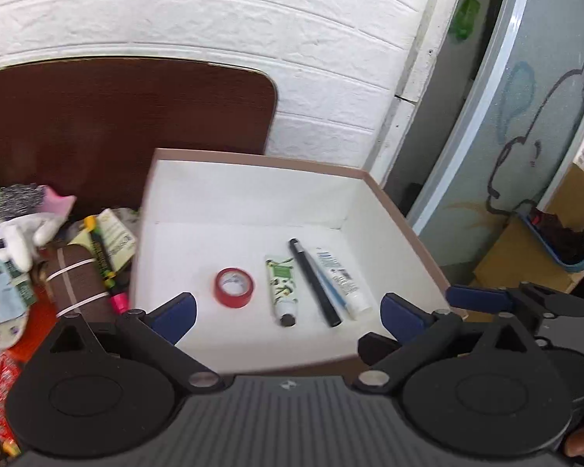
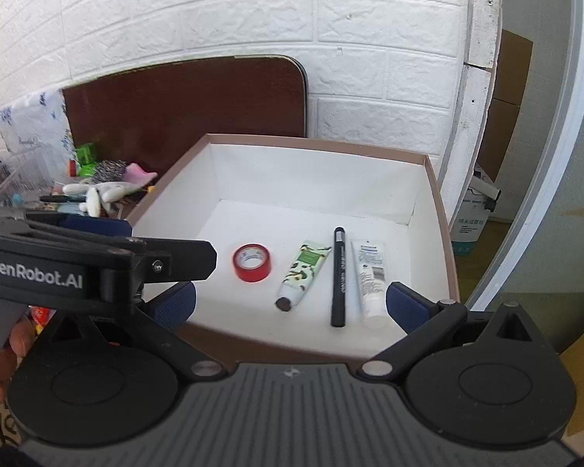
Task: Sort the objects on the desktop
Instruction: 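Withdraw both open tools from the box back over the items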
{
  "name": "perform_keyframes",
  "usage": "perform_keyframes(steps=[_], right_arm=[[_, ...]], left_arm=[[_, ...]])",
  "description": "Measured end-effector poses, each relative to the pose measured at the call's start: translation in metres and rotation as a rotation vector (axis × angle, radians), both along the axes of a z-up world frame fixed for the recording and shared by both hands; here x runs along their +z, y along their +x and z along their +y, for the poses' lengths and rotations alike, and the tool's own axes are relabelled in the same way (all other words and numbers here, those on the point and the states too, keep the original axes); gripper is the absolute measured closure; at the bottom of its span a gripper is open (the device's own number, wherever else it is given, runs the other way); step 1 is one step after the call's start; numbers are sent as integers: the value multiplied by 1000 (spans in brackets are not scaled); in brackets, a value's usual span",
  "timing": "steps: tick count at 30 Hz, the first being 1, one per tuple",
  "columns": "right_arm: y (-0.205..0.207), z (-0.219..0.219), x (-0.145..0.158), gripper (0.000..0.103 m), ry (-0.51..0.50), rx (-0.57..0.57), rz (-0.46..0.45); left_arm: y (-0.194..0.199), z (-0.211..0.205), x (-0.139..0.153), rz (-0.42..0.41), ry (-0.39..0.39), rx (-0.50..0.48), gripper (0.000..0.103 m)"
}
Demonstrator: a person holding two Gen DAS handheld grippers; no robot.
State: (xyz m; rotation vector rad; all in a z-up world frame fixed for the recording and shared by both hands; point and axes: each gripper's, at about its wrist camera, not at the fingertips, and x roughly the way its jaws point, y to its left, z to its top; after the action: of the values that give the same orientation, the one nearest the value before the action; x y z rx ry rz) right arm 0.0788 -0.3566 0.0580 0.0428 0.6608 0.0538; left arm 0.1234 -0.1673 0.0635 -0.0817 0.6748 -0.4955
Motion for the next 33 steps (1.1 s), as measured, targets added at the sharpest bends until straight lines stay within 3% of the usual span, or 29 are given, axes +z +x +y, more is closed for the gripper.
perform_keyframes(steps=[6,16,22,28,33], right_arm=[[-33,28,1,2,-10,28,-43],[-60,80,-16,2,-4,119,-59],[-65,114,-34,2,-50,182,-40],[-72,138,-47,2,-33,239,-18],[-82,155,-66,2,-117,290,-49]], left_arm=[[-31,15,1,-86,54,41,0],[-70,60,-18,-91,47,118,0],[-86,94,-41,-10,-26,179,0],[-99,132,-59,14,-39,270,0],[-108,177,-86,70,-57,362,0]])
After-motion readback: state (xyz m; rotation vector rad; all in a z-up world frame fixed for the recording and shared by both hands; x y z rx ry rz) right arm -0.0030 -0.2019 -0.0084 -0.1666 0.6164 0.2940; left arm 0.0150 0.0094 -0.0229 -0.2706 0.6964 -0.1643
